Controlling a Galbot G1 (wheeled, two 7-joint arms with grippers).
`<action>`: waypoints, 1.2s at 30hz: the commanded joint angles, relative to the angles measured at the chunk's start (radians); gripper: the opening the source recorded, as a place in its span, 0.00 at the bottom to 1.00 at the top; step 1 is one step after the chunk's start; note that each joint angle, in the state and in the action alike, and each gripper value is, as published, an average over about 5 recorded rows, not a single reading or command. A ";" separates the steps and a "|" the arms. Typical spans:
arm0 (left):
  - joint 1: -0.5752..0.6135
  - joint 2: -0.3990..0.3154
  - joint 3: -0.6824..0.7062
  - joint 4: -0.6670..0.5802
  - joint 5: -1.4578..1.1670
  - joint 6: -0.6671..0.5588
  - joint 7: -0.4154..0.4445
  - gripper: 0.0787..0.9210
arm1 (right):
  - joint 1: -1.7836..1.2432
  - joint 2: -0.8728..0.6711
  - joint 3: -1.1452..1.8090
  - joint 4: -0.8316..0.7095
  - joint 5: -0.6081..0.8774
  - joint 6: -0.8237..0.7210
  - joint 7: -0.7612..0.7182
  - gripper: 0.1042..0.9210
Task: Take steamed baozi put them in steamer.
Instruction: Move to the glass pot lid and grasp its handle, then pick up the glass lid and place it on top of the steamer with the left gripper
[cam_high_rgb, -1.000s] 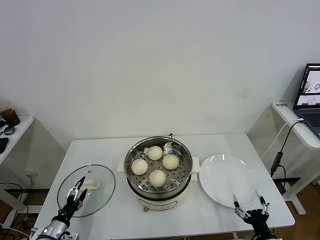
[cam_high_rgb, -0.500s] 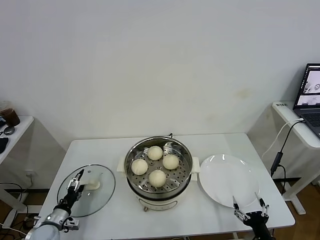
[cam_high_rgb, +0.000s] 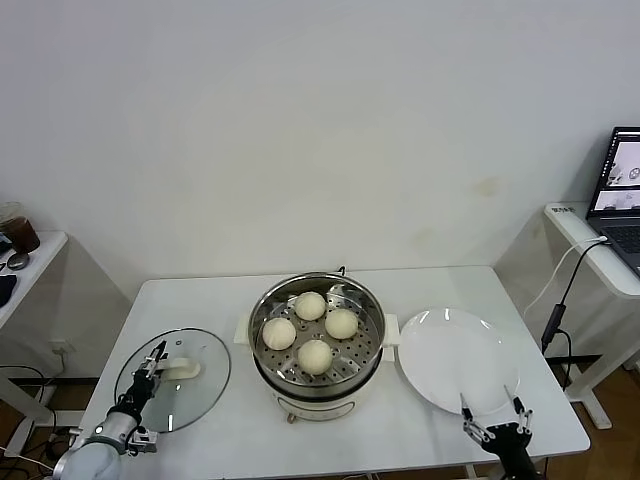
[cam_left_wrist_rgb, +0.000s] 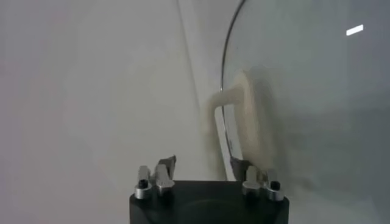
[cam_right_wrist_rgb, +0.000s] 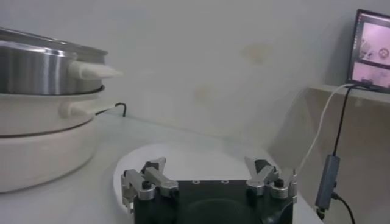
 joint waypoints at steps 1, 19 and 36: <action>-0.011 -0.003 -0.001 0.030 -0.016 -0.002 -0.030 0.37 | -0.002 0.001 -0.005 0.007 0.000 -0.004 -0.002 0.88; 0.391 0.140 -0.124 -0.619 -0.366 0.295 0.034 0.12 | -0.017 -0.020 -0.035 0.047 0.006 -0.018 -0.021 0.88; 0.044 0.326 0.285 -1.002 -0.627 0.727 0.327 0.12 | 0.007 0.000 -0.075 0.002 -0.135 0.005 -0.007 0.88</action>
